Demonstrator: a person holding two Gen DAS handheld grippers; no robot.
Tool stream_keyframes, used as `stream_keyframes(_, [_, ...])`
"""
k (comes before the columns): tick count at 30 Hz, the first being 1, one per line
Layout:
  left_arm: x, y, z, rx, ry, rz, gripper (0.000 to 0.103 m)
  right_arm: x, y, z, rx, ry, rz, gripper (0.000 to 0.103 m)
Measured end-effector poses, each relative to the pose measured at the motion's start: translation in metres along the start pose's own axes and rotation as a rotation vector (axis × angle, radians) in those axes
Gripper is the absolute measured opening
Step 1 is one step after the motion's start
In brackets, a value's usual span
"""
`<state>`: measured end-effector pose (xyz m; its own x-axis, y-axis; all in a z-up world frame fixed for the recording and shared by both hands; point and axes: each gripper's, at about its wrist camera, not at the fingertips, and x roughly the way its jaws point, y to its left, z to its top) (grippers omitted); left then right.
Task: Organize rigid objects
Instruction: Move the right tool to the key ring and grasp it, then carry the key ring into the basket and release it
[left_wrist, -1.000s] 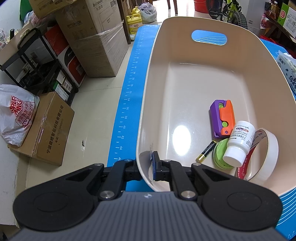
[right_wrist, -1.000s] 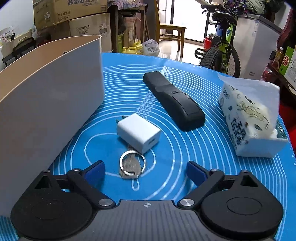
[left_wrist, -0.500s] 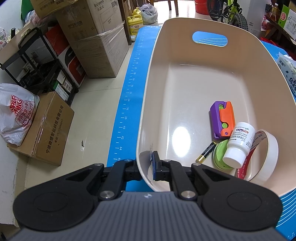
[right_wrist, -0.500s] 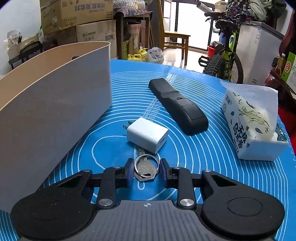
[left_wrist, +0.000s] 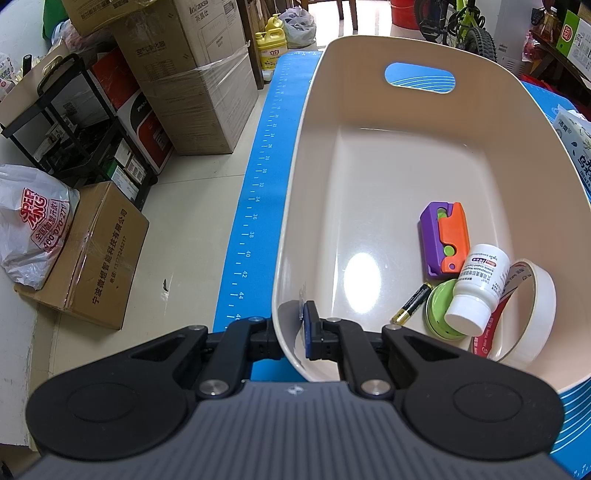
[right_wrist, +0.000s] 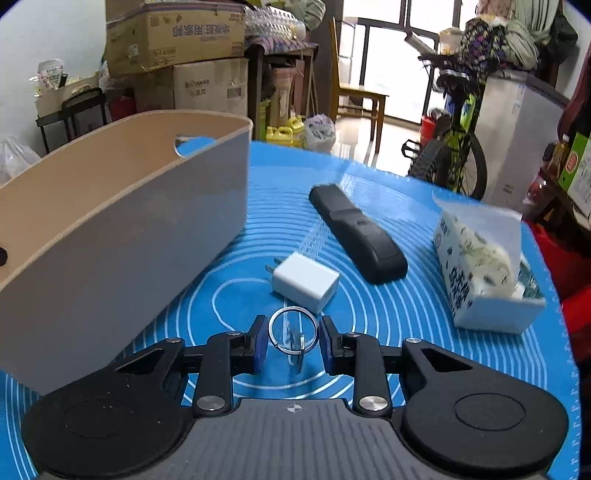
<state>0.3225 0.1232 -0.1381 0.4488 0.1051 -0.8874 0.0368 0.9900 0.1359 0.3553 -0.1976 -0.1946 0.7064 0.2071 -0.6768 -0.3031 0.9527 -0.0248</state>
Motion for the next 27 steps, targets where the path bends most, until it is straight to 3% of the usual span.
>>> stream_keyframes(16, [0.0,0.0,0.0,-0.001,0.0,0.0,0.011,-0.06,0.003,0.046,-0.018,-0.187,0.016,0.037])
stream_keyframes(27, [0.0,0.0,0.0,-0.001,-0.001,-0.002,0.011,-0.086,0.064,0.104,-0.078,-0.288,0.158,0.037])
